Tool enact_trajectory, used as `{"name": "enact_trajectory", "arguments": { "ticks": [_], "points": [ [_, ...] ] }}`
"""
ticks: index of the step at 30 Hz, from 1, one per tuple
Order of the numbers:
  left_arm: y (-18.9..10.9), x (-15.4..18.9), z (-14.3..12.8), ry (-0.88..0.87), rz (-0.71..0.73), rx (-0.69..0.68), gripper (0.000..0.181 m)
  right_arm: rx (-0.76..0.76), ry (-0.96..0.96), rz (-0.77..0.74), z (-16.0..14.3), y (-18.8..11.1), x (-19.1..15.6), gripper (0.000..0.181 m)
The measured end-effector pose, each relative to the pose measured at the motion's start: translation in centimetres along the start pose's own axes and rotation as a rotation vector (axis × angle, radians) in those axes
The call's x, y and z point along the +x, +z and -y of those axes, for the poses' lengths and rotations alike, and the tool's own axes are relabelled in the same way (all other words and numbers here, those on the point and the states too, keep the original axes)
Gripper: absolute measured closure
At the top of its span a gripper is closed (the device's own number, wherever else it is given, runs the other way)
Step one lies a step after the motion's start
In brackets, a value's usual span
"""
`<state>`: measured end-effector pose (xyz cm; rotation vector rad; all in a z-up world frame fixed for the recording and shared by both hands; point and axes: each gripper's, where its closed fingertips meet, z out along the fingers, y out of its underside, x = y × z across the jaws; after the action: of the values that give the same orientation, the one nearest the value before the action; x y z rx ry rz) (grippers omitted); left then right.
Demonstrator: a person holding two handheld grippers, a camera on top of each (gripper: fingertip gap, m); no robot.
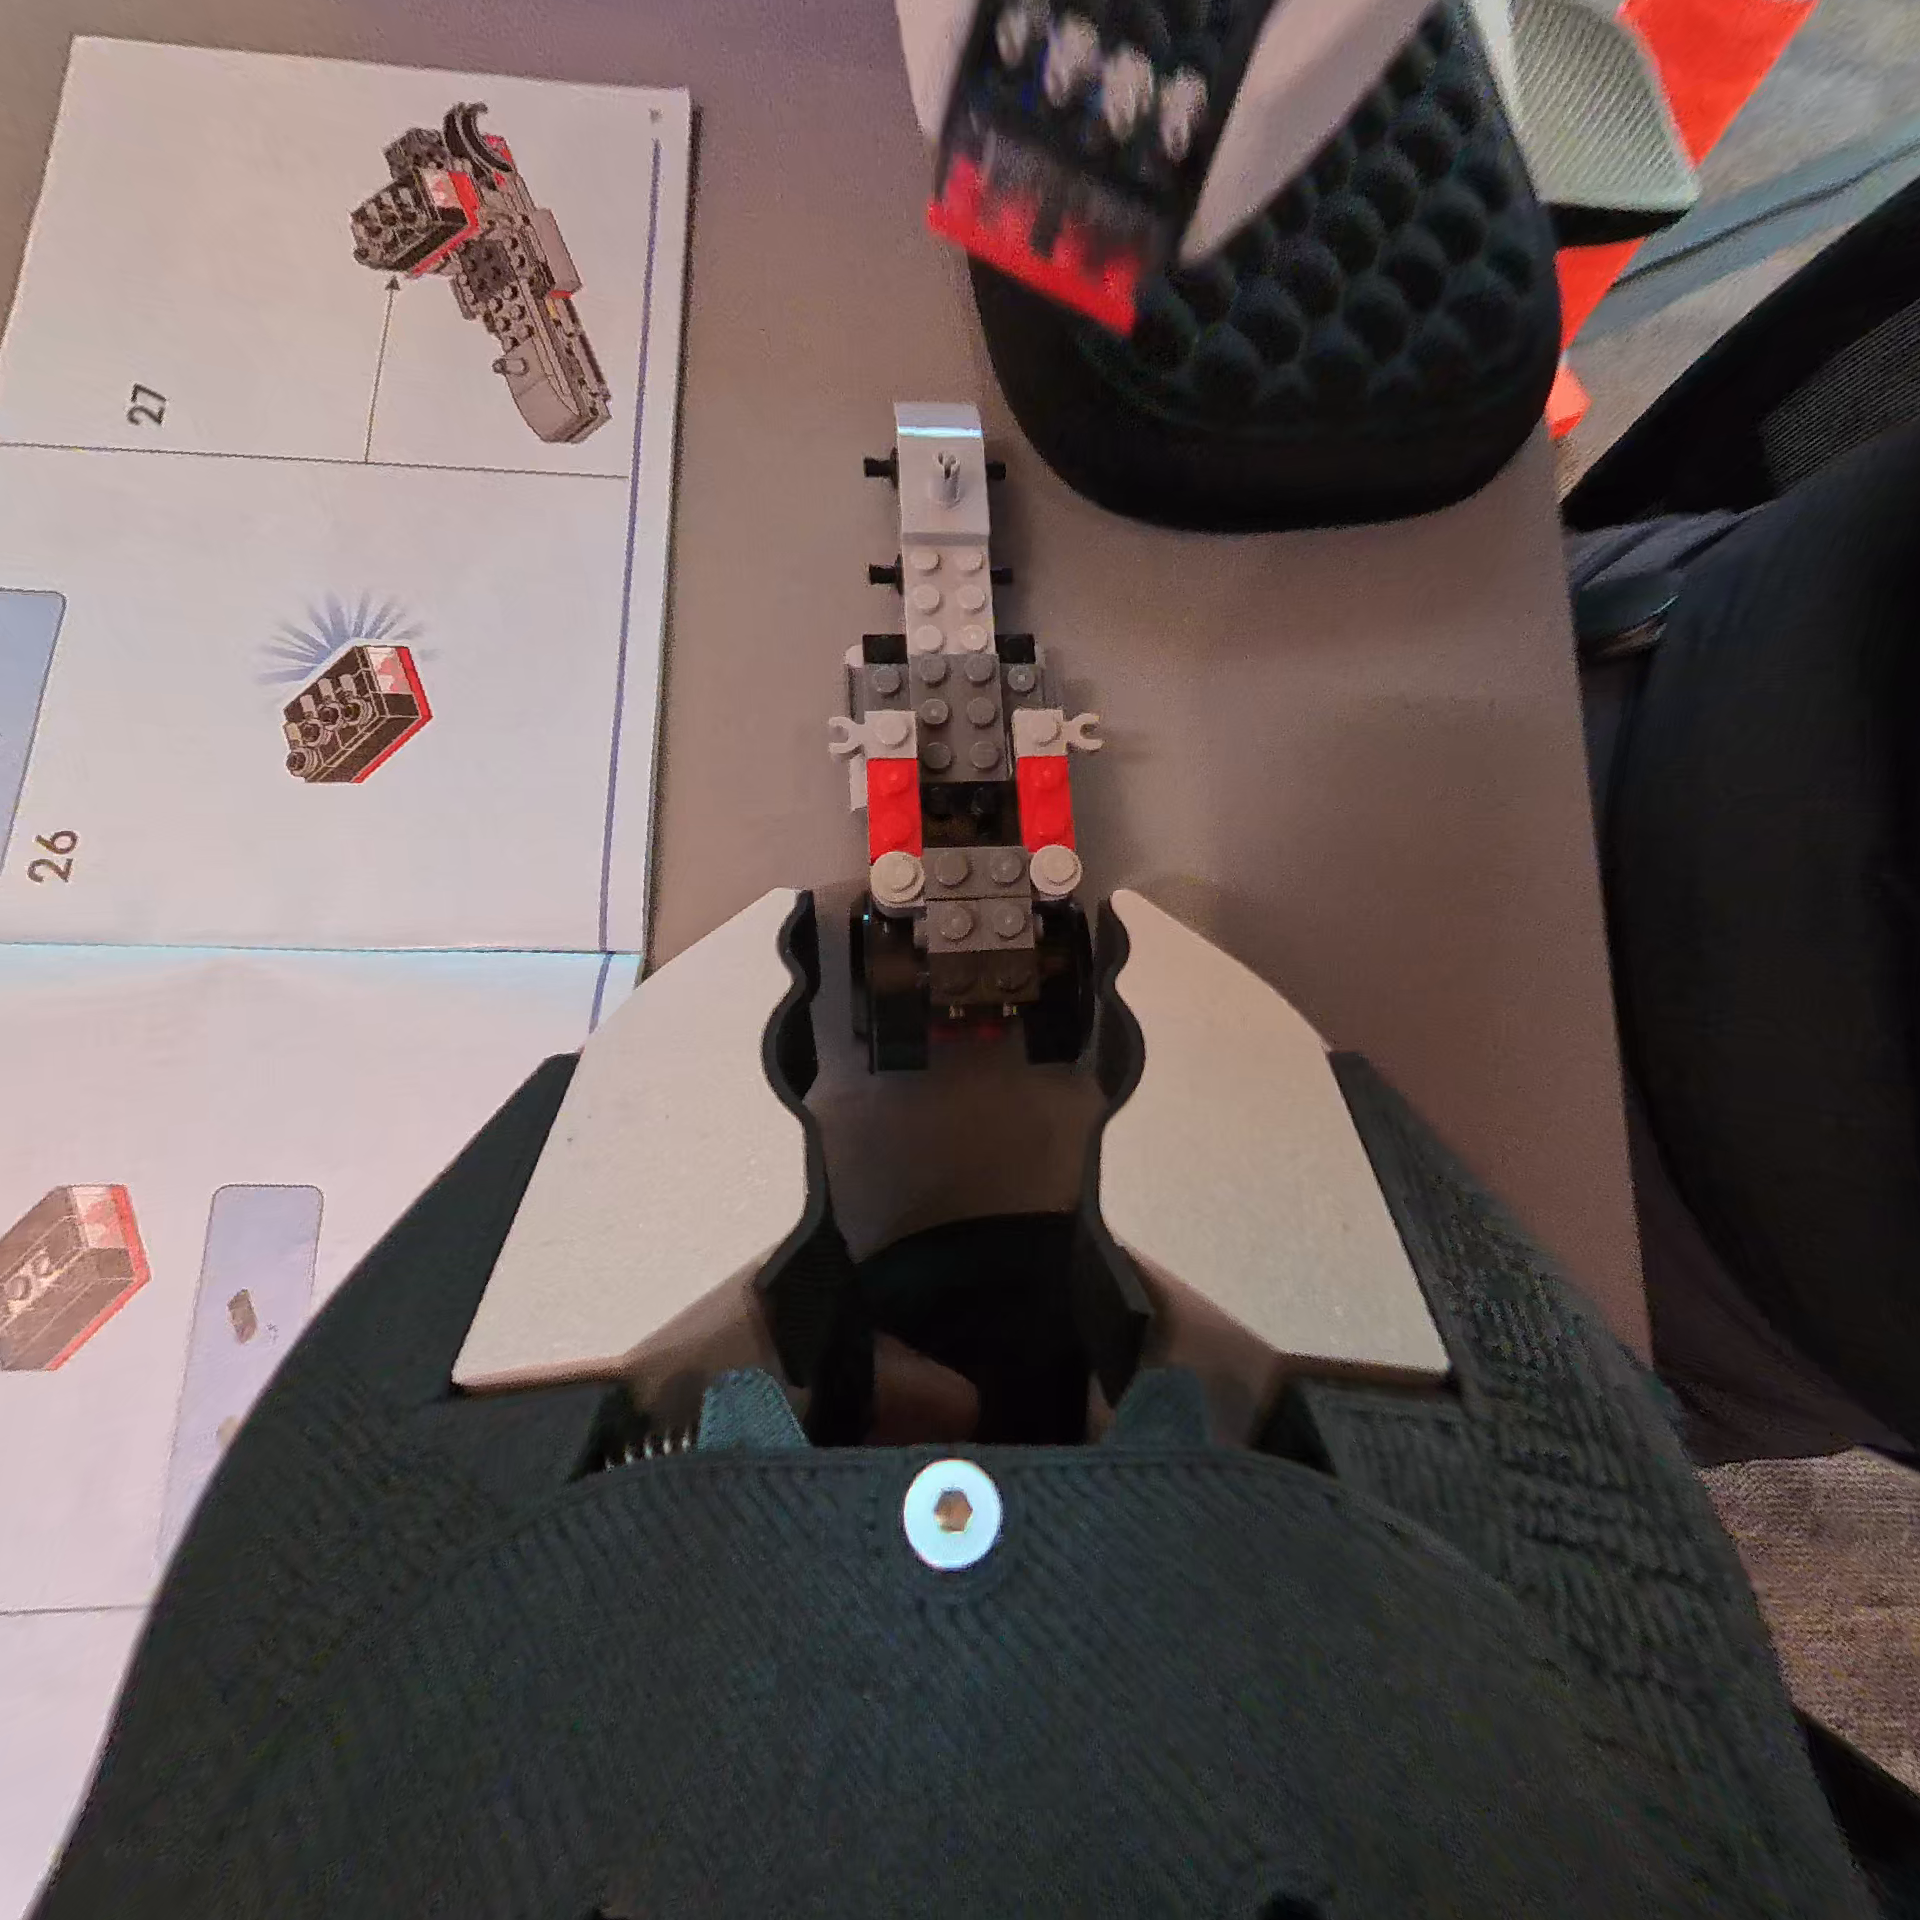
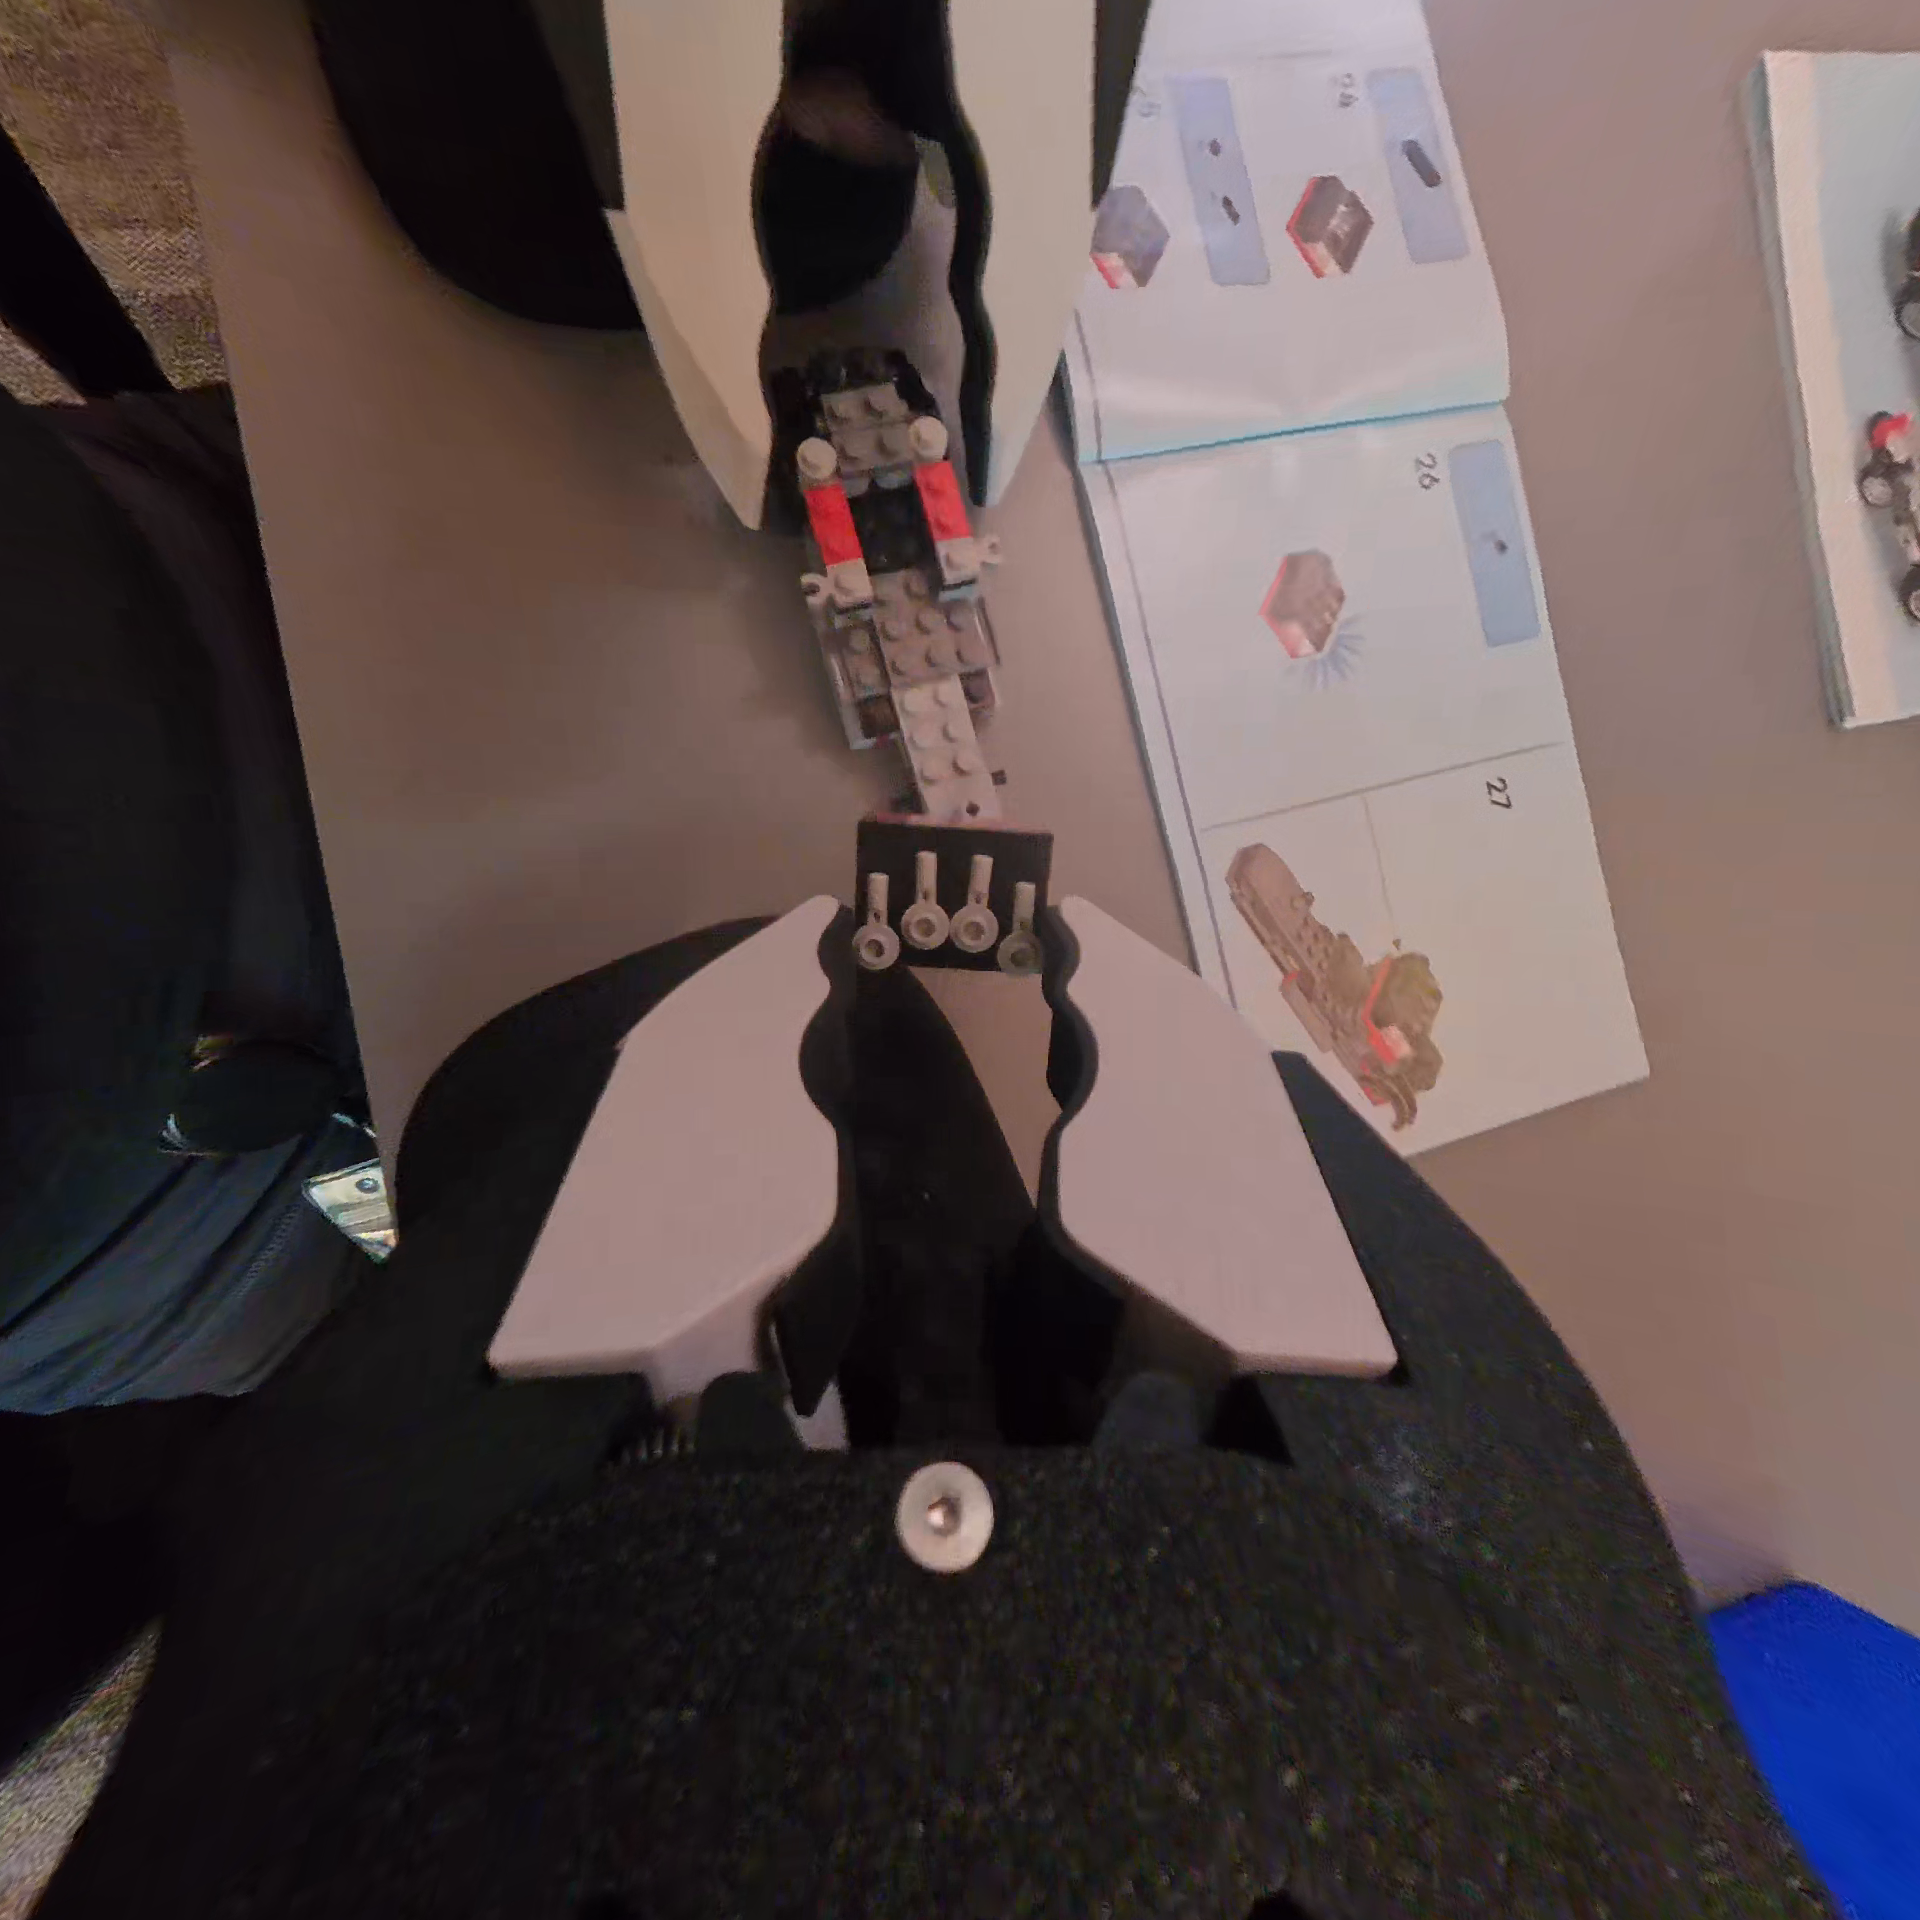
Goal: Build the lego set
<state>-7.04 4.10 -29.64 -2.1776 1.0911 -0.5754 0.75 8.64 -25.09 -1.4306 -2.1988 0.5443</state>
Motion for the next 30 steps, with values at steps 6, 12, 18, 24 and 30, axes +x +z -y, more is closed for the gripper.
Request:
{"name": "enact_trajectory", "arguments": {
  "ticks": [6, 12, 18, 24, 30],
  "points": [
    [0.6, -0.7, -0.3, 0.005, 0.108, -0.086, 0.135, 0.048, 0.035, -0.084, -1.2, -1.7, 1.9, 0.146],
    [-0.3, -1.3, -1.0, -0.340, 0.350, -0.085, 0.135, 0.070, 0.027, -0.103, -2.2, -2.3, 2.4, 0.146],
    [-0.1, 1.8, -1.2, -0.514, 0.457, -0.077, 0.134, 0.124, 0.025, -0.080, -2.0, -2.3, 2.4, 0.146],
    [0.5, 3.0, -1.0, -0.396, 0.441, -0.090, 0.134, 0.061, -0.016, -0.011, -3.3, -2.0, 1.0, 0.146],
    [0.8, 3.0, -0.6, -0.148, 0.303, -0.192, 0.134, 0.112, -0.038, 0.013, -2.6, -2.9, 0.3, 0.146]
  ]
}}
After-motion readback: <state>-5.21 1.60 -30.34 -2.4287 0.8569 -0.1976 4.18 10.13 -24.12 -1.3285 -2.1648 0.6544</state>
